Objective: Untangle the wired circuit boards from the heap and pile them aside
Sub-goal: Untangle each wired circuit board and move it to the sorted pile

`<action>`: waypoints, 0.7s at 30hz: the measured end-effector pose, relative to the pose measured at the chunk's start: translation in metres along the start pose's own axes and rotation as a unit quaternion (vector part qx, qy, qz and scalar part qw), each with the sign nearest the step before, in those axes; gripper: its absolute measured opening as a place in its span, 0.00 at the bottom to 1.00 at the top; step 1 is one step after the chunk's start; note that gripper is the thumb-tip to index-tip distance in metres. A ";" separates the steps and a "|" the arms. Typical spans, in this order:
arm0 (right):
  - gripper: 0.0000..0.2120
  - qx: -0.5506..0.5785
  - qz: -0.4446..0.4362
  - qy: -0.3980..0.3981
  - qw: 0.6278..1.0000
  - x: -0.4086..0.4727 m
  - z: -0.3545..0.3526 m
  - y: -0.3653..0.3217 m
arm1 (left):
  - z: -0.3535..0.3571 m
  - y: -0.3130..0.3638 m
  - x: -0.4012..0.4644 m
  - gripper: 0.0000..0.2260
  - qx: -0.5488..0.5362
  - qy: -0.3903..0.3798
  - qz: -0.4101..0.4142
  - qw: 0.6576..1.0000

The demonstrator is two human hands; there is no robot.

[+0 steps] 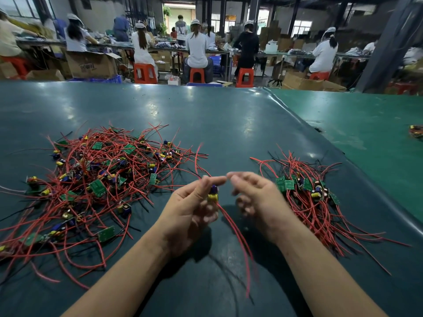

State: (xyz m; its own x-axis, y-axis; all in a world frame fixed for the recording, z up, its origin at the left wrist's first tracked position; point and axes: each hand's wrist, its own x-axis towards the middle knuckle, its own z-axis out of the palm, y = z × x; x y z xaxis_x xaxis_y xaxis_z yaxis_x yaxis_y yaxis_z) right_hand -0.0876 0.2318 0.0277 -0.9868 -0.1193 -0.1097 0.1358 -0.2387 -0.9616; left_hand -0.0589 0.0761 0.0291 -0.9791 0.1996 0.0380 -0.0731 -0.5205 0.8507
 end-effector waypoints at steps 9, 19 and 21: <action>0.13 0.002 -0.104 -0.078 0.992 -0.008 0.011 0.001 | -0.007 0.002 0.009 0.10 -0.132 0.042 0.024 0.990; 0.10 0.133 -0.067 -0.048 0.988 -0.007 0.013 -0.003 | -0.001 -0.010 0.011 0.14 -0.026 0.052 0.024 0.998; 0.12 0.143 -0.061 -0.045 0.987 -0.006 0.014 -0.004 | 0.000 -0.011 0.010 0.11 -0.013 0.049 0.051 0.997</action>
State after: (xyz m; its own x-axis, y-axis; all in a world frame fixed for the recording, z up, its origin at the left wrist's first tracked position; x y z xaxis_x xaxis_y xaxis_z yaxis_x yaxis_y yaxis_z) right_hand -0.0808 0.2203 0.0353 -0.9872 -0.1549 0.0375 0.0488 -0.5177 -0.8542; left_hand -0.0682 0.0835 0.0203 -0.9955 0.0634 0.0708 0.0238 -0.5549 0.8316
